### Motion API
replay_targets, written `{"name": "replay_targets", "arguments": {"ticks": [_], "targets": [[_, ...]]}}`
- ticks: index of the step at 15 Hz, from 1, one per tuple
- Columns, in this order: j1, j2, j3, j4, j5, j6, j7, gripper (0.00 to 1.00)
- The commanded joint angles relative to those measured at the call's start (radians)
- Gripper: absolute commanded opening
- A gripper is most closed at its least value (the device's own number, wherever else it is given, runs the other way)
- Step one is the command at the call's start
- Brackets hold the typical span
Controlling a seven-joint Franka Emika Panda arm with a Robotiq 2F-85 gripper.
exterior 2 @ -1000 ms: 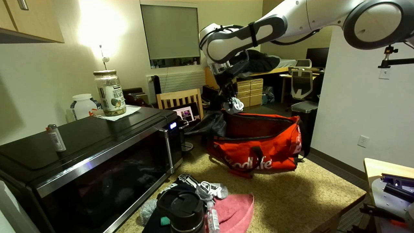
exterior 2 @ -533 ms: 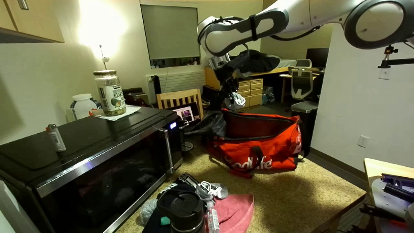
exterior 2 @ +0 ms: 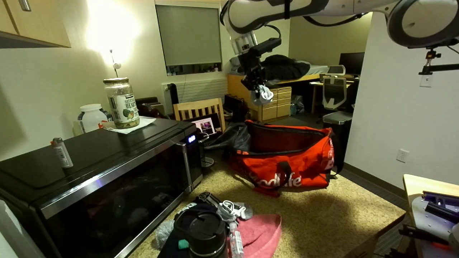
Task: Pick up the pair of socks and put it in the bag
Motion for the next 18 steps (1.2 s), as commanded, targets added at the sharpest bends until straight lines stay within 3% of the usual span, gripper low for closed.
{"name": "replay_targets", "arguments": {"ticks": [1,6,11,12,14,18], "targets": [[-0.099,-0.008,-0.020,-0.128,0.062,0.091,0.003,0.10],[-0.188,0.004,-0.032,-0.221,0.097,0.149,0.004,0.10],[-0.176,0.009,-0.011,-0.279,0.092,0.224,0.011,0.10],[-0.172,0.012,-0.004,-0.287,0.091,0.239,0.000,0.50],[-0.155,0.015,0.004,-0.312,0.084,0.271,0.002,0.56],[-0.121,0.001,0.005,-0.367,0.063,0.316,-0.009,0.83]]}}
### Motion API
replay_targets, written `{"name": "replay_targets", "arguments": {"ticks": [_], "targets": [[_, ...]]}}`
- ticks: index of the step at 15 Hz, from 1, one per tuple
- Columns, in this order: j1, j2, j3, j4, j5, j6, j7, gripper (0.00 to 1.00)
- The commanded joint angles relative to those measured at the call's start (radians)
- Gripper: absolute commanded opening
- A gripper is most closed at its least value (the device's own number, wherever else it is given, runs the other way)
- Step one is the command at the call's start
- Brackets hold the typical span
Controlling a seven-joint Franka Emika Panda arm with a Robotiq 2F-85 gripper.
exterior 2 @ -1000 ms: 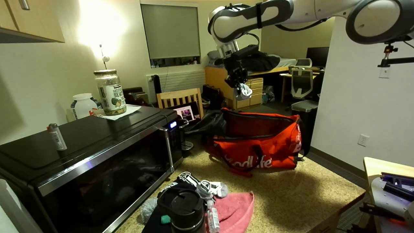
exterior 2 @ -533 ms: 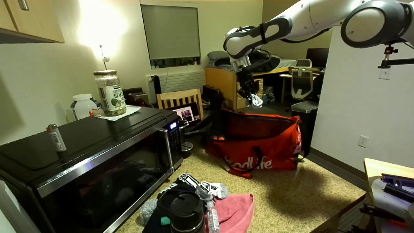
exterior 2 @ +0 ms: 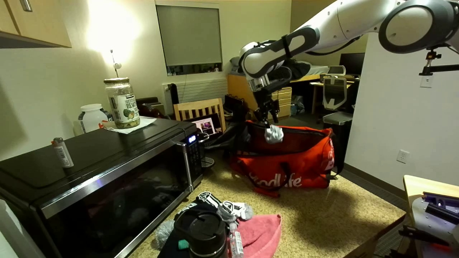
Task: Pick up the pair of socks and put it in the bag
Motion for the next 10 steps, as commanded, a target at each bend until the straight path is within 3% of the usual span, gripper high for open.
{"name": "replay_targets", "arguments": {"ticks": [1,2,4,10], "targets": [[0.025,-0.042,0.000,-0.082,-0.024,0.054,-0.008,0.88],[0.031,-0.044,0.001,-0.091,-0.028,0.061,-0.010,0.95],[0.048,-0.057,0.007,-0.122,-0.034,0.085,-0.012,1.00],[0.096,-0.154,0.086,-0.234,0.036,0.108,-0.031,1.00]]}}
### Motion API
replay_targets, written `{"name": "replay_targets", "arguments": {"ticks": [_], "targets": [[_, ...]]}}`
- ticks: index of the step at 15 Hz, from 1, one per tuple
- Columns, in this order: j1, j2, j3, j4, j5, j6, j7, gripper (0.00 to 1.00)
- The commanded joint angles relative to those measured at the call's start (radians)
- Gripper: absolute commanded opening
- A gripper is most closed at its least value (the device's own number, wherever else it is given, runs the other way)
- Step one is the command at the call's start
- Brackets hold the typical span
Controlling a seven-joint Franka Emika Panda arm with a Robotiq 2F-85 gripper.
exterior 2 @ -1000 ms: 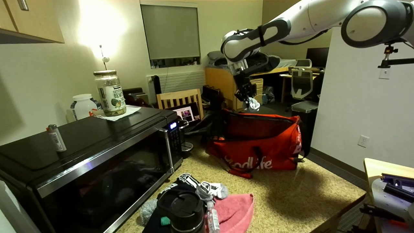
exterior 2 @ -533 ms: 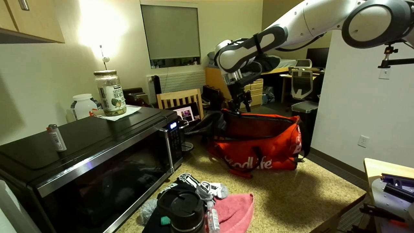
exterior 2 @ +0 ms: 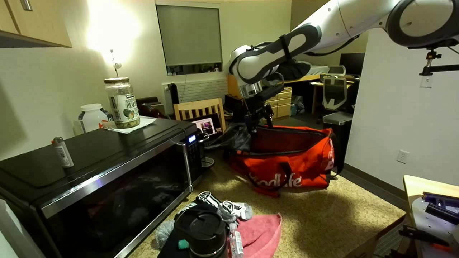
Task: Pick up the pair of socks and put it in the bag
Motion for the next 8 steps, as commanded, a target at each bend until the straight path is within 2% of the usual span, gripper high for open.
{"name": "replay_targets", "arguments": {"ticks": [1,8], "targets": [[0.021,-0.121,0.053,-0.140,0.053,0.039,-0.037,1.00],[0.034,-0.190,0.137,-0.247,0.158,0.061,-0.172,1.00]]}}
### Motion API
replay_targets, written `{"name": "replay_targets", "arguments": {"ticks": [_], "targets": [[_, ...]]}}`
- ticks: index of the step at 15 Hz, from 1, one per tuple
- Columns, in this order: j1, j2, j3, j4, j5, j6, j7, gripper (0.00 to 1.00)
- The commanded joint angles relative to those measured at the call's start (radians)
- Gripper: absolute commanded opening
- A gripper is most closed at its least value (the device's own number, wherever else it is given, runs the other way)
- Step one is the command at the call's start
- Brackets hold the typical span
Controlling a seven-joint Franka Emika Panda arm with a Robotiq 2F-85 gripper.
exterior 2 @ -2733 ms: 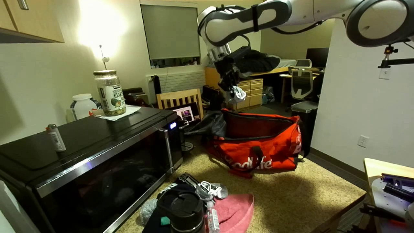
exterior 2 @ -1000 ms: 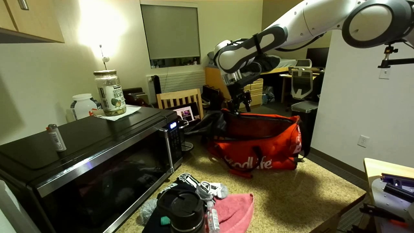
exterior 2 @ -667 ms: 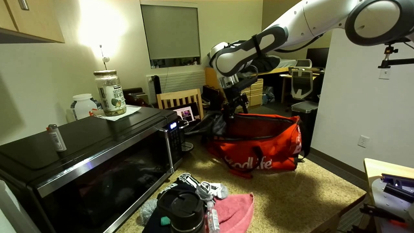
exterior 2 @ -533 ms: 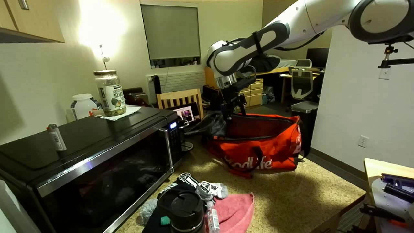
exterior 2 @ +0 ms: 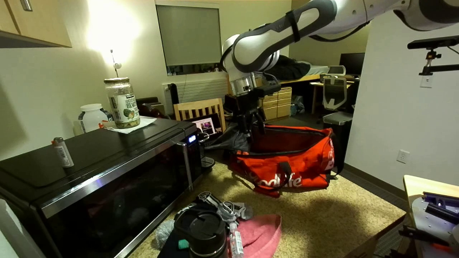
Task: Pick up the pair of socks and put it in the bag
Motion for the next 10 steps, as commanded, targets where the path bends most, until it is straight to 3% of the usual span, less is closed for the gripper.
{"name": "replay_targets", "arguments": {"ticks": [1,10], "targets": [[-0.005,-0.073,0.028,-0.123,0.055,0.052,-0.106,1.00],[0.044,-0.239,0.043,-0.298,0.019,0.127,-0.129,1.00]]}}
